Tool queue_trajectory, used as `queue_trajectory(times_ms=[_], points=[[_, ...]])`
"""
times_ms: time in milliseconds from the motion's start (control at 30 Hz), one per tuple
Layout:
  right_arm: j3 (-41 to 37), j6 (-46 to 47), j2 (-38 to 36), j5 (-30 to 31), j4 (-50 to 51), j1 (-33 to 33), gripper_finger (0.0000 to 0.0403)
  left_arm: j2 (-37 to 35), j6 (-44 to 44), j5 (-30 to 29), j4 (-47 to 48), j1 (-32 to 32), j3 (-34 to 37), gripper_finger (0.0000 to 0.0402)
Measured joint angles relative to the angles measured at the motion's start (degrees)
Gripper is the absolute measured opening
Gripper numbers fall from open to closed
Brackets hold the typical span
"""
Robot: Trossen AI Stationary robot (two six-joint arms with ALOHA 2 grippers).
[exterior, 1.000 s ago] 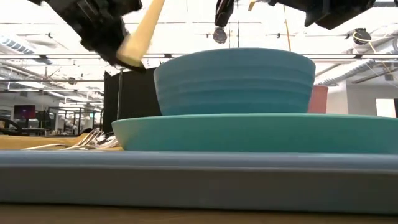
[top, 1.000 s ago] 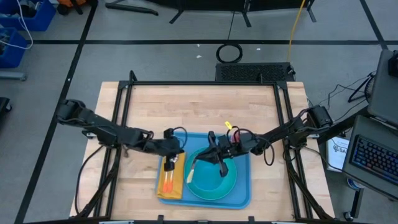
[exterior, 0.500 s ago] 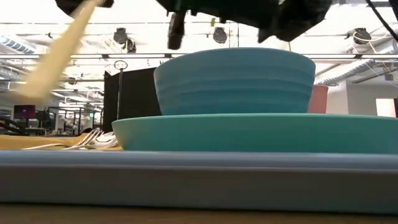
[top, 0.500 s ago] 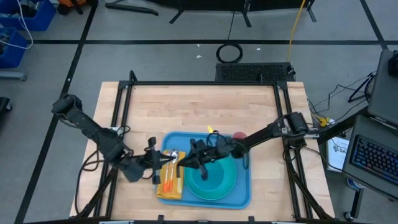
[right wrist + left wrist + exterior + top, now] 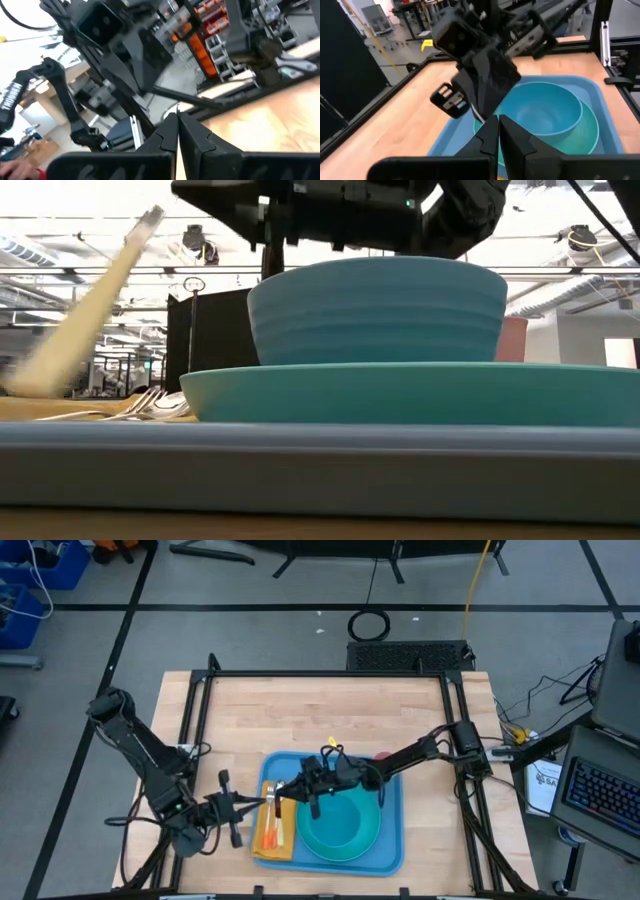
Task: Set up tray
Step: Put the yellow table knife on top of the yellow table napkin to the right of the orange spoon
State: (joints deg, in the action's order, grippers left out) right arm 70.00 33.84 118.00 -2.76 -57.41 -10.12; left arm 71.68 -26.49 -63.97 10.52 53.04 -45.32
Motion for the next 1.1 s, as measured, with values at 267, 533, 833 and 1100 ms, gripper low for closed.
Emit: queue_trajectory(times_ms=[267, 533, 833, 1100], points=[[-0.1, 0.6, 0.0, 2.4, 1.6, -0.5, 0.0000, 0.0, -1.1, -1.1, 0.5, 0.1, 0.0, 0.0019], [-0.1, 1.4, 0.0, 4.4, 4.8, -0.7, 0.0000, 0.0, -1.2, -1.1, 0.5, 0.0, 0.0, 0.0019], [-0.1, 2.0, 0.0, 6.4, 6.7, -0.9, 0.0000, 0.0, -2.0, -1.2, 1.4, 0.0, 0.0, 0.0019], [-0.1, 1.6, 0.0, 8.2, 8.3, -0.9, 0.0000, 0.0, -2.9, -1.6, 2.0, 0.0, 0.0, 0.0019]])
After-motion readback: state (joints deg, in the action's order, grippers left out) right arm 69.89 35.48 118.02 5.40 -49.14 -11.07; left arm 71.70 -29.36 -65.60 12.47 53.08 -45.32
